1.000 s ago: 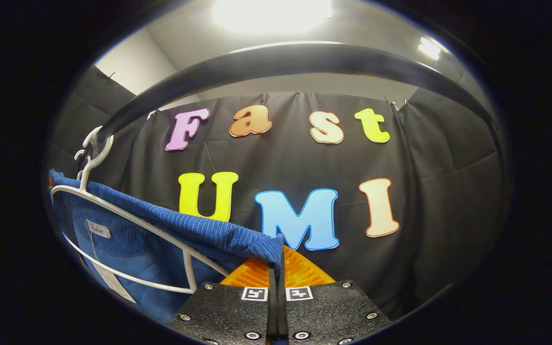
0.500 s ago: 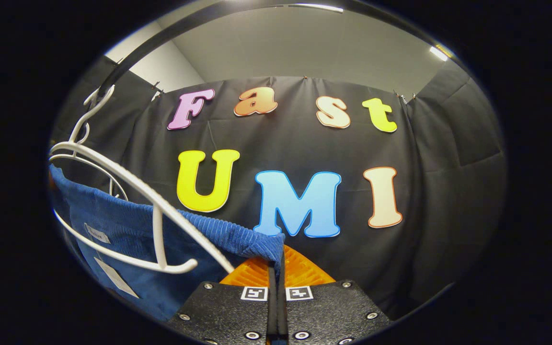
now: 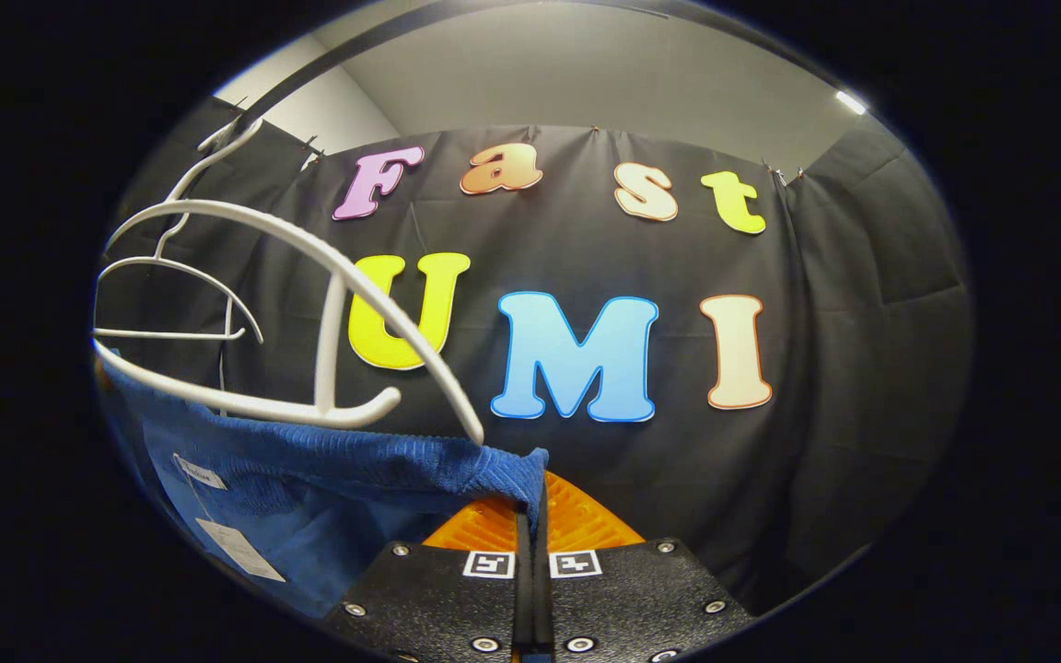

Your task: Grasp the clothes on the hanger with both hands and then place them into the laundry hamper below.

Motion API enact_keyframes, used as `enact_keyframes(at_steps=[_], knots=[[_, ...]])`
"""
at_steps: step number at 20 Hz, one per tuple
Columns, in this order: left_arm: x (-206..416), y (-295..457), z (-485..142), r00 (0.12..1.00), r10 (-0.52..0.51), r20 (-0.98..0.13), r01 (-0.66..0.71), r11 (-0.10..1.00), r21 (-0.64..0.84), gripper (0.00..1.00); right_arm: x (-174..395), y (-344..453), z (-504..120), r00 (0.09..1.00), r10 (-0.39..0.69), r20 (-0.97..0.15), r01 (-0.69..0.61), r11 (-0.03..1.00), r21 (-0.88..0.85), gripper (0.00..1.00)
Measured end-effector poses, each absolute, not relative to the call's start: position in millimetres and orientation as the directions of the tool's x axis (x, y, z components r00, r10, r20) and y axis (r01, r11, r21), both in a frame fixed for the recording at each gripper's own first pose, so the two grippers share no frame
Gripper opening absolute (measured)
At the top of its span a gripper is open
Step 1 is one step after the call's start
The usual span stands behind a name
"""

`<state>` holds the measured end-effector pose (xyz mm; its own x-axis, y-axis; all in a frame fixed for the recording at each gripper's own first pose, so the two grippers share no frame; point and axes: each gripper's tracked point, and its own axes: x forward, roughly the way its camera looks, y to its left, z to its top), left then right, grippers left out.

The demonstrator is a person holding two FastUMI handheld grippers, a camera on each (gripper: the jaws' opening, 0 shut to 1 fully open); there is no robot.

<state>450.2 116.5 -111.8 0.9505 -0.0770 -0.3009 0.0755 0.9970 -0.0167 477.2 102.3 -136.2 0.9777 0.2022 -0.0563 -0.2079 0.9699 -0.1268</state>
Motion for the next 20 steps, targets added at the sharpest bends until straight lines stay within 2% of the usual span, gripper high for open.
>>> enact_keyframes(at_steps=[7,14,20], knots=[[383,119,-141,0.95,-0.037,-0.31,0.002,0.993,-0.115,0.01,431,93,-142,0.969,0.237,-0.072,-0.246,0.957,-0.157,0.0],[322,120,-145,0.954,0.035,-0.298,-0.058,0.996,-0.072,0.0,374,88,-132,0.959,0.272,-0.079,-0.28,0.95,-0.136,0.0],[280,105,-125,0.965,-0.019,-0.262,0.006,0.999,-0.051,0.01,313,69,-128,0.974,0.185,-0.131,-0.201,0.972,-0.123,0.0]])
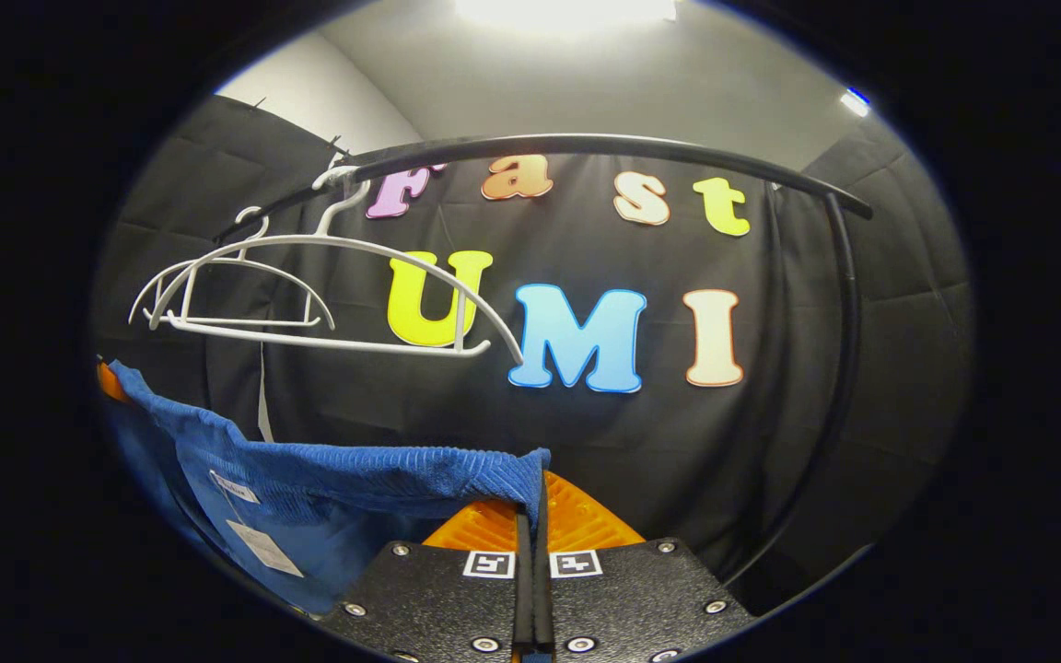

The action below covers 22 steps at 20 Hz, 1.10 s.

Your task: Grasp the clothes on the hanger with both hands and then place them into the laundry hamper below.

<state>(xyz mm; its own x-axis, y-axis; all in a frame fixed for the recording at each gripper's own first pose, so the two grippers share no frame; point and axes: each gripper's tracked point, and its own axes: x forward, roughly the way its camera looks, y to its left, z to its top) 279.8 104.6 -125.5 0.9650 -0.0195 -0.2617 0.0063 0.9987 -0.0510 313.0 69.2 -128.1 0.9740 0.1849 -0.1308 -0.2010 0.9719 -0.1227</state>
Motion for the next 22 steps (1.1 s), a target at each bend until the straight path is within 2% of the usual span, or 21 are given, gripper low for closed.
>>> enact_keyframes(at_steps=[9,15,17,22], knots=[[254,70,-90,0.958,-0.211,-0.197,0.206,0.978,-0.046,0.02,223,68,-91,0.988,0.045,-0.146,-0.067,0.987,-0.145,0.0],[241,25,-85,0.925,-0.337,-0.177,0.326,0.941,-0.092,0.01,183,108,-79,0.987,0.066,-0.149,-0.083,0.99,-0.113,0.0],[239,18,-95,0.92,-0.338,-0.197,0.332,0.941,-0.06,0.01,173,119,-92,0.98,0.076,-0.186,-0.096,0.99,-0.102,0.0],[240,8,-145,0.904,-0.316,-0.289,0.311,0.948,-0.064,0.01,148,126,-154,0.928,0.07,-0.365,-0.088,0.996,-0.034,0.0]])
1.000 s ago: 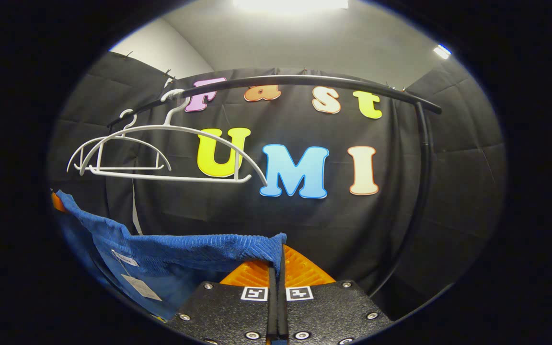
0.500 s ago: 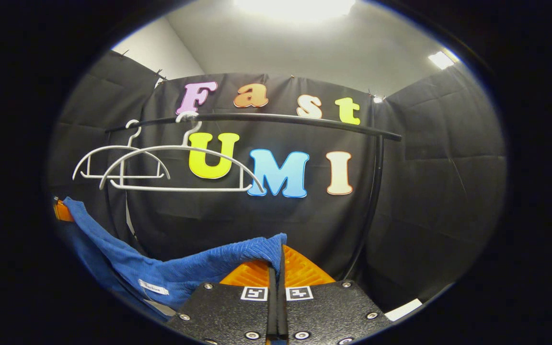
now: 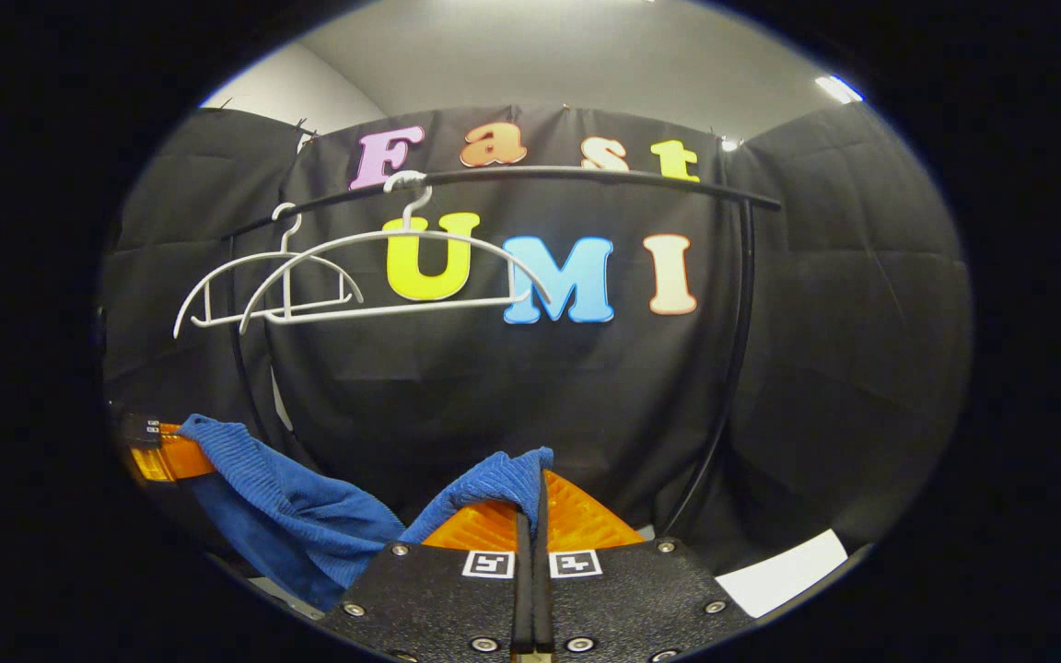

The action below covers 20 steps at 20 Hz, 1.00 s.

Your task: Grasp the clothes on the hanger with both hands and then place them into the laundry hamper below.

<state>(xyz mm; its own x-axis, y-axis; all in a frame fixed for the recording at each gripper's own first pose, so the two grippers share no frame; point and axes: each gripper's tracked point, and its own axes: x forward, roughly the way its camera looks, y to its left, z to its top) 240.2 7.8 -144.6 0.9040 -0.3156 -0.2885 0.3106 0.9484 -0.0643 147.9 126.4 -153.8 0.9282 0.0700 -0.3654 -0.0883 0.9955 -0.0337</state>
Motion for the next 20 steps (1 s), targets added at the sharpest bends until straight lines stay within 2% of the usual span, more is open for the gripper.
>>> enact_keyframes(at_steps=[7,10,20], knots=[[224,6,-250,0.862,-0.24,-0.447,0.275,0.961,0.013,0.01,120,118,-258,0.817,0.102,-0.567,-0.088,0.995,0.053,0.0],[216,5,-300,0.819,-0.235,-0.523,0.263,0.964,-0.022,0.0,109,108,-308,0.754,0.102,-0.649,-0.061,0.994,0.086,0.0],[205,3,-438,0.686,-0.168,-0.708,0.195,0.98,-0.043,0.01,68,96,-432,0.591,0.112,-0.799,-0.07,0.994,0.088,0.0]])
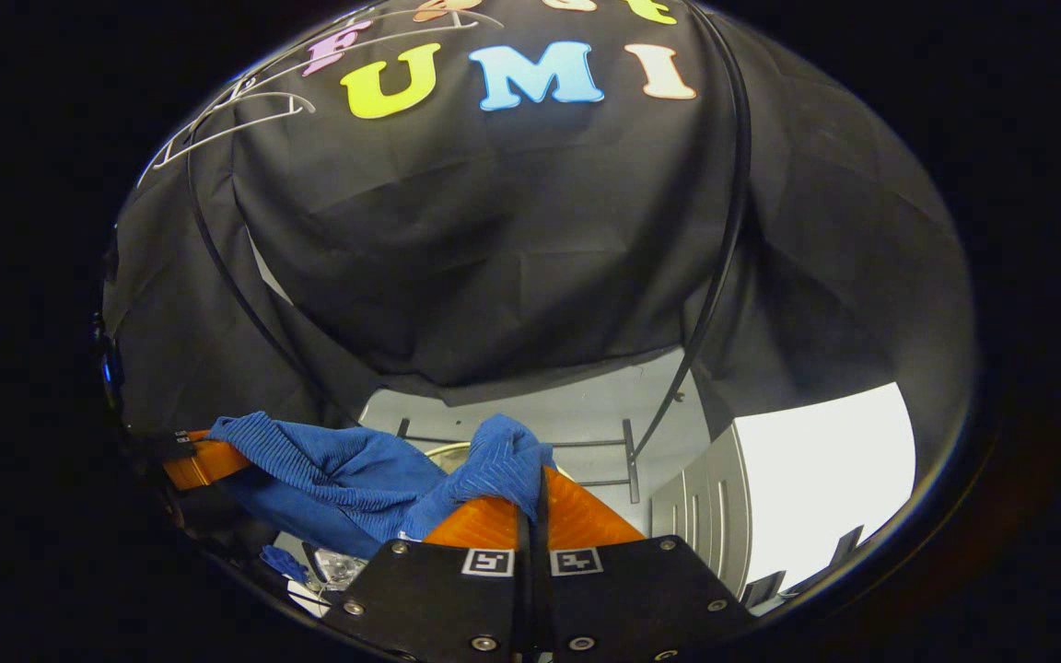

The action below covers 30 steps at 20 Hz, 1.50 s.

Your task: Grasp the clothes on the hanger with both hands and then place them into the laundry hamper below.

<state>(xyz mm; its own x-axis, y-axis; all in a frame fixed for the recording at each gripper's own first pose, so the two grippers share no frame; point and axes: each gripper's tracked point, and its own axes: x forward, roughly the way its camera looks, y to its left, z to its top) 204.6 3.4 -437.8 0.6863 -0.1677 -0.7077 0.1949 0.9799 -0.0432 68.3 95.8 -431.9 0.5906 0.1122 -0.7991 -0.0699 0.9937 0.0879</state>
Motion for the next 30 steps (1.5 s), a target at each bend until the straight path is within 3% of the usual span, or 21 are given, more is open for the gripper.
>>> enact_keyframes(at_steps=[7,14,20,21,22,24,27,28,30], knots=[[190,3,-502,0.637,-0.137,-0.758,0.198,0.98,-0.01,0.01,39,88,-487,0.512,0.095,-0.854,-0.074,0.995,0.066,0.0],[185,0,-504,0.638,-0.123,-0.76,0.199,0.98,0.008,0.01,29,80,-495,0.485,0.086,-0.87,-0.051,0.996,0.07,0.03],[168,-7,-504,0.587,-0.148,-0.796,0.219,0.975,-0.02,0.0,12,89,-491,0.43,0.133,-0.893,-0.085,0.991,0.107,0.12],[163,-3,-504,0.581,-0.14,-0.802,0.218,0.976,-0.013,0.08,10,92,-489,0.426,0.141,-0.894,-0.087,0.99,0.114,0.12],[158,1,-504,0.577,-0.138,-0.805,0.22,0.976,-0.009,0.13,8,94,-487,0.423,0.152,-0.893,-0.089,0.988,0.126,0.2],[153,4,-499,0.584,-0.14,-0.799,0.22,0.976,-0.01,0.41,7,96,-479,0.426,0.158,-0.891,-0.094,0.987,0.131,0.37],[152,19,-477,0.615,-0.112,-0.781,0.213,0.977,0.027,0.83,6,90,-465,0.45,0.128,-0.884,-0.103,0.991,0.091,0.94],[155,25,-466,0.632,-0.097,-0.769,0.213,0.976,0.052,0.96,5,88,-459,0.46,0.119,-0.88,-0.103,0.991,0.08,0.96],[156,29,-439,0.663,-0.092,-0.743,0.22,0.973,0.075,0.96,5,84,-442,0.484,0.105,-0.869,-0.095,0.993,0.067,0.92]])
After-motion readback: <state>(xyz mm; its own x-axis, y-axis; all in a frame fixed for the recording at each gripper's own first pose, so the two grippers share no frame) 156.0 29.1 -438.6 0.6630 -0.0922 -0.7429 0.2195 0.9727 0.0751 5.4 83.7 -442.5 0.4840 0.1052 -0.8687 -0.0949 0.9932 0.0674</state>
